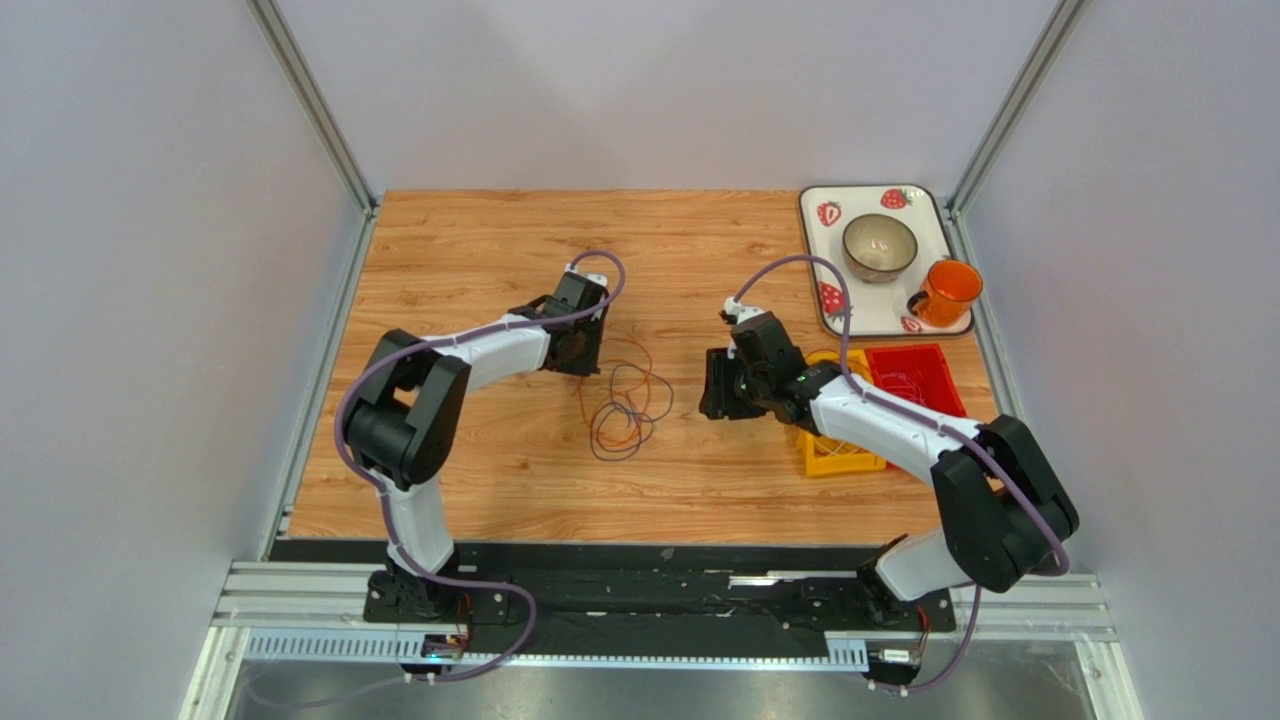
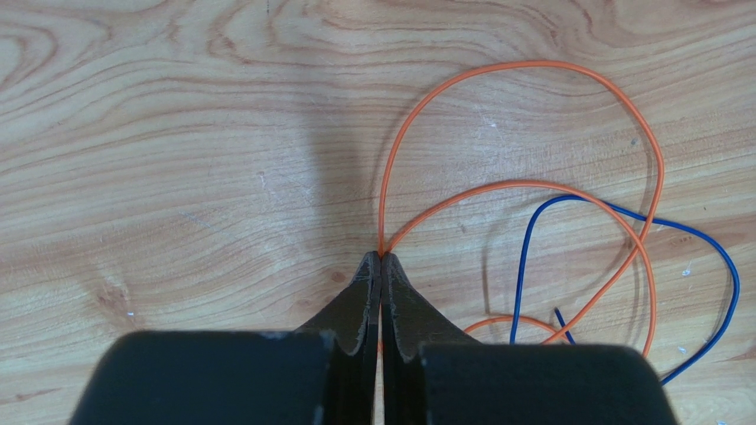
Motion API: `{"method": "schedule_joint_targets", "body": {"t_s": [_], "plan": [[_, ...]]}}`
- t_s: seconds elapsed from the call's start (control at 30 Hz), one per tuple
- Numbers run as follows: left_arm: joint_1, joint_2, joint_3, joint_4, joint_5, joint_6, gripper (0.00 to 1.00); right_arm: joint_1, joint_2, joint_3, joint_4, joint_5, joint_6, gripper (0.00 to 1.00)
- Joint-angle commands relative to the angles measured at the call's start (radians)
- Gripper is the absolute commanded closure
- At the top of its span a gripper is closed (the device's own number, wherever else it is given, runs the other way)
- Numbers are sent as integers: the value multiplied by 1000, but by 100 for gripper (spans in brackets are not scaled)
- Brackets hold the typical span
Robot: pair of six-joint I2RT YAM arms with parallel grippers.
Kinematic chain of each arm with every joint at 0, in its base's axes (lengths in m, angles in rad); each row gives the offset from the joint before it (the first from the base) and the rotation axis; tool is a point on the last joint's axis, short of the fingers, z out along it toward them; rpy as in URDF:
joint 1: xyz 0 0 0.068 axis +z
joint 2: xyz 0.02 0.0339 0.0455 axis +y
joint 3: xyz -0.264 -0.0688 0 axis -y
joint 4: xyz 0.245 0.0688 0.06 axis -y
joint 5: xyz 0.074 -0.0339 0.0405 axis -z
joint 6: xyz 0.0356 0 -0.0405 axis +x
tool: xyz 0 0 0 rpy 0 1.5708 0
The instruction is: Untangle the cables
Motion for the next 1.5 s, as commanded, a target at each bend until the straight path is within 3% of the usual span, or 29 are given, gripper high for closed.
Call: {"method": "schedule_joint_targets", "body": {"t_s": [0.0,0.1,0.6,0.9,1.07,1.27,1.4,1.47], "plan": [[1,9,-5,-37,-2,-4,100,-8,-3,24,44,-10,-8,56],[1,-18,41,-94,-34,-6,100,-11,-4,21,48,-20,-9,57],[-37,-500,155,-217,22,-33,100,-15,-55,-20,82,-27,-9,58],[-126,-721,225,-137,44,20,100,-15,-187,-126,179,-60,-18,53],[-192,-781,400,25,253,92,100,-17,-175,-115,168,-55,-17,52],[-298,-730,646,56,301,203,100,-17,-244,-167,203,-58,-18,50],[-298,-758,576,84,297,178,100,-15,-340,-189,174,-20,-8,48],[-299,-781,452,94,254,169,100,-15,-405,-177,81,53,8,48]]}}
